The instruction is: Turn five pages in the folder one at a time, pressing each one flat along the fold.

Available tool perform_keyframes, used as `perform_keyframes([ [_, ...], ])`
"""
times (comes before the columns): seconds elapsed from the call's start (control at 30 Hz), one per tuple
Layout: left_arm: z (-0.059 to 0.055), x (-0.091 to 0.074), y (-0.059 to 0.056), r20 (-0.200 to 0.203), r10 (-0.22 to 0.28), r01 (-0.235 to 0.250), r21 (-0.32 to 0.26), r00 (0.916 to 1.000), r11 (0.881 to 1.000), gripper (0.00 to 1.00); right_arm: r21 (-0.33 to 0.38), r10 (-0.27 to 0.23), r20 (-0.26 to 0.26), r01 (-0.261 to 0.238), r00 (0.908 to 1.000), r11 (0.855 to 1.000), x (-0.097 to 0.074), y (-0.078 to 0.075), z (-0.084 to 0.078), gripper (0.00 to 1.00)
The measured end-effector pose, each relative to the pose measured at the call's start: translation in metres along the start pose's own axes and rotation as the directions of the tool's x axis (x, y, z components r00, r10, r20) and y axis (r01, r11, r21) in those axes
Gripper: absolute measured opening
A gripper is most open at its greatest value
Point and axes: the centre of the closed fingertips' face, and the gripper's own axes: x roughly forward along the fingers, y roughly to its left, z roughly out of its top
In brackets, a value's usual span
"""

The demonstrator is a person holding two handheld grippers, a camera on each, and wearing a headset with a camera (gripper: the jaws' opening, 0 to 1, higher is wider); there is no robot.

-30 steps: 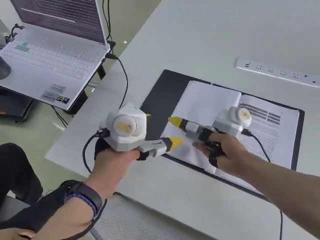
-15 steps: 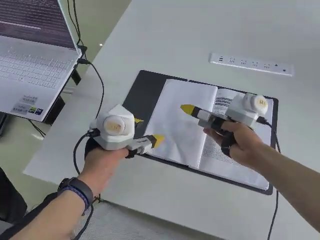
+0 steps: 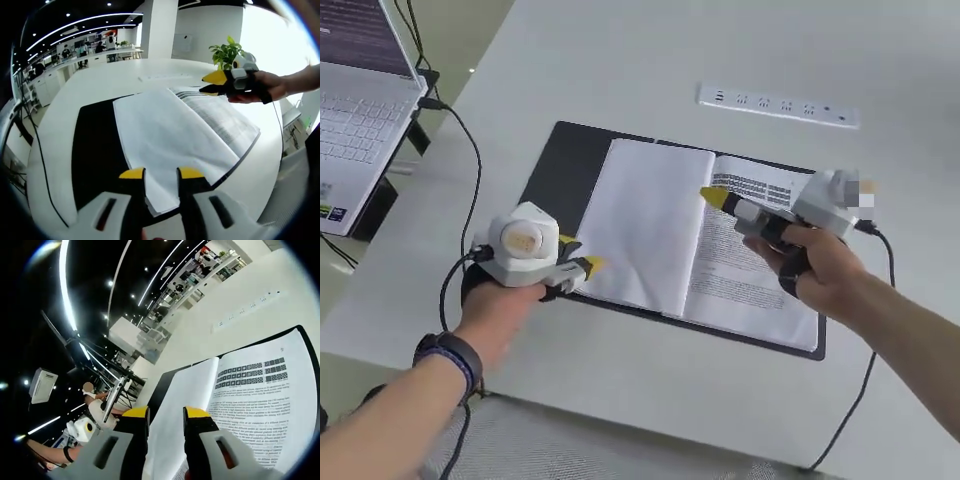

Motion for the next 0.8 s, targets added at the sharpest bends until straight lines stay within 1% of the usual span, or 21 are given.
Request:
perform_keyframes([
  [0.03, -0.002, 0.001, 0.001, -0.004, 0.003, -0.003, 0.003, 1.0000, 1.000, 0.19, -0.001, -0.002, -0.002, 0.002, 1.0000, 1.000, 0.000, 0.000, 0.000, 0.25],
  [0.1, -0.010, 0.003, 0.003, -0.021, 0.011, -0.011, 0.020, 0.9997, 1.000, 0.15, -0.005, -0.002, -0.008, 0.002, 1.0000, 1.000, 0.001, 0.001, -0.001, 0.25],
  [0.17, -0.020, 0.004, 0.006, -0.052, 0.025, -0.023, 0.039, 0.9983, 0.999, 0.12, -0.001, -0.003, -0.012, 0.003, 0.9999, 1.000, 0.003, 0.001, -0.003, 0.25],
  [0.23, -0.026, 0.006, 0.005, -0.060, 0.018, -0.015, 0.045, 0.9980, 0.999, 0.10, 0.001, -0.003, -0.017, 0.003, 0.9999, 1.000, 0.005, 0.000, -0.004, 0.25],
  [0.3, -0.028, 0.006, 0.004, -0.059, 0.020, -0.018, 0.047, 0.9980, 0.999, 0.08, -0.002, -0.001, -0.026, 0.001, 0.9997, 1.000, 0.008, -0.002, -0.006, 0.25],
  [0.47, -0.026, 0.005, 0.009, -0.044, 0.051, -0.049, 0.053, 0.9977, 0.997, 0.03, -0.012, 0.000, -0.048, 0.000, 0.9989, 1.000, 0.012, -0.006, -0.008, 0.24],
  [0.6, -0.027, 0.006, 0.011, -0.048, 0.069, -0.064, 0.093, 0.9965, 0.994, 0.00, -0.013, -0.004, -0.059, 0.003, 0.9983, 1.000, 0.013, -0.011, -0.008, 0.23],
  [0.67, -0.026, 0.006, 0.011, -0.046, 0.072, -0.067, 0.090, 0.9964, 0.994, 0.00, -0.019, -0.007, -0.070, 0.005, 0.9975, 1.000, 0.014, -0.016, -0.009, 0.23],
  [0.8, -0.024, 0.002, 0.007, -0.041, 0.074, -0.070, 0.083, 0.9964, 0.994, 0.00, -0.014, -0.012, -0.071, 0.011, 0.9974, 1.000, 0.017, -0.025, -0.005, 0.22],
])
